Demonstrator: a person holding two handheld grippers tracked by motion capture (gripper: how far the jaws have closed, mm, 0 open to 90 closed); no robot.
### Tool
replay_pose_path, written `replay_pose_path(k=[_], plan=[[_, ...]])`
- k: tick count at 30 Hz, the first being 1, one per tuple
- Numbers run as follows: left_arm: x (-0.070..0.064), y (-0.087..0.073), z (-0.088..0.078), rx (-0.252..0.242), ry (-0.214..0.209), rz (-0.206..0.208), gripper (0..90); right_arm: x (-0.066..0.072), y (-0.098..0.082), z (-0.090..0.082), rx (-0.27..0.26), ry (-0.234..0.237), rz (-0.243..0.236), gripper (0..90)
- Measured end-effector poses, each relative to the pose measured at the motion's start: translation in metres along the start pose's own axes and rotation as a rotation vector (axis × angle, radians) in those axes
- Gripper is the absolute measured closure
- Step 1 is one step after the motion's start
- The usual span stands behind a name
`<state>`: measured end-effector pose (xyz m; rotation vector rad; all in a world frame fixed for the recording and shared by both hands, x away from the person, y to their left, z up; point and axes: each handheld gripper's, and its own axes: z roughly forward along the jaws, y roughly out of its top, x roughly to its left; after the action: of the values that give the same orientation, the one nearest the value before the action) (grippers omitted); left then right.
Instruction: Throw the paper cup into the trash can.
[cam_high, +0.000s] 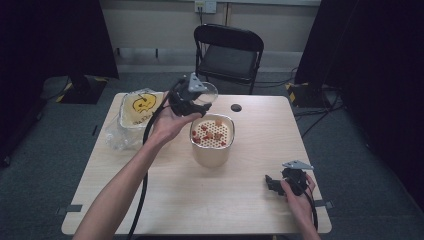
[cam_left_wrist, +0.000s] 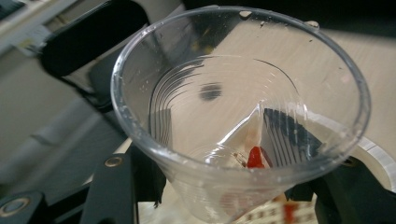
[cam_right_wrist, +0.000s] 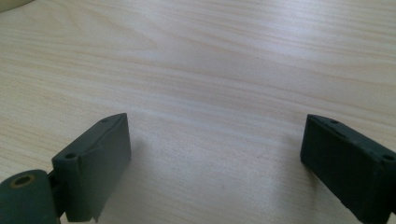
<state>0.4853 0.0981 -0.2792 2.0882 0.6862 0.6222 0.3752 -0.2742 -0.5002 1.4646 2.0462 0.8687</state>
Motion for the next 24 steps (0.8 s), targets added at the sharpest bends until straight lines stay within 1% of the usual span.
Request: replay_pose_path(k=[1, 2, 3, 4, 5, 6, 8, 9, 11, 12, 13, 14, 15, 16, 17, 20, 21, 22, 23, 24], plan=[[0.003, -0.002, -0.002, -0.013, -0.009, -0.028, 43.7, 0.000, 0.000, 0.000, 0.001, 0.000, 0.001, 7.8], [0.010, -0.006, -0.008, -0.023, -0.003, -0.067, 43.7, 0.000, 0.000, 0.000, 0.000, 0.000, 0.000, 7.8], [0.010, -0.006, -0.008, -0.023, -0.003, -0.067, 43.7, 0.000, 0.000, 0.000, 0.000, 0.000, 0.000, 7.8], [0.019, -0.011, -0.014, -0.038, -0.013, -0.104, 43.5, 0.000, 0.000, 0.000, 0.001, 0.000, 0.001, 7.8], [0.019, -0.011, -0.014, -0.038, -0.013, -0.104, 43.5, 0.000, 0.000, 0.000, 0.001, 0.000, 0.001, 7.8], [0.027, -0.016, -0.019, -0.054, -0.013, -0.144, 43.5, 0.000, 0.000, 0.000, 0.001, 0.000, 0.001, 7.8], [0.036, -0.021, -0.025, -0.062, -0.001, -0.168, 43.1, 0.000, 0.000, 0.000, 0.001, 0.001, 0.001, 7.8], [0.041, -0.024, -0.029, -0.061, 0.010, -0.175, 43.0, 0.000, 0.000, 0.000, 0.001, 0.001, 0.000, 7.8], [0.053, -0.031, -0.038, -0.044, 0.061, -0.178, 42.2, 0.000, 0.000, 0.000, 0.001, 0.001, 0.001, 7.8], [0.064, -0.041, -0.044, -0.043, 0.102, -0.235, 42.0, 0.000, 0.000, 0.000, 0.001, 0.001, 0.000, 7.8], [0.064, -0.041, -0.044, -0.043, 0.102, -0.235, 42.0, 0.000, 0.000, 0.000, 0.001, 0.001, 0.000, 7.8], [0.071, -0.048, -0.048, -0.024, 0.120, -0.246, 42.0, 0.000, 0.000, 0.000, 0.001, 0.001, 0.001, 7.8], [0.075, -0.052, -0.050, -0.007, 0.139, -0.238, 42.0, 0.000, 0.000, 0.000, 0.001, 0.001, 0.001, 7.8], [0.084, -0.062, -0.055, -0.003, 0.158, -0.259, 41.6, 0.000, 0.000, 0.000, 0.001, 0.001, 0.001, 7.8], [0.084, -0.062, -0.055, -0.003, 0.158, -0.259, 41.3, 0.000, 0.000, 0.000, 0.001, 0.001, 0.001, 7.8], [0.100, -0.073, -0.058, 0.010, 0.179, -0.282, 39.8, 0.000, 0.000, 0.000, 0.001, 0.000, 0.001, 7.8], [0.100, -0.073, -0.058, 0.010, 0.179, -0.282, 39.0, 0.000, 0.000, 0.000, 0.001, 0.000, 0.001, 7.8], [0.103, -0.074, -0.058, 0.003, 0.180, -0.293, 34.9, 0.000, 0.000, 0.000, 0.001, 0.000, 0.001, 7.8], [0.107, -0.077, -0.057, -0.003, 0.175, -0.302, 34.9, 0.000, 0.000, 0.000, 0.001, 0.000, 0.001, 7.8], [0.111, -0.080, -0.056, 0.006, 0.182, -0.314, 33.0, 0.000, 0.000, 0.000, 0.002, 0.001, 0.001, 7.8]])
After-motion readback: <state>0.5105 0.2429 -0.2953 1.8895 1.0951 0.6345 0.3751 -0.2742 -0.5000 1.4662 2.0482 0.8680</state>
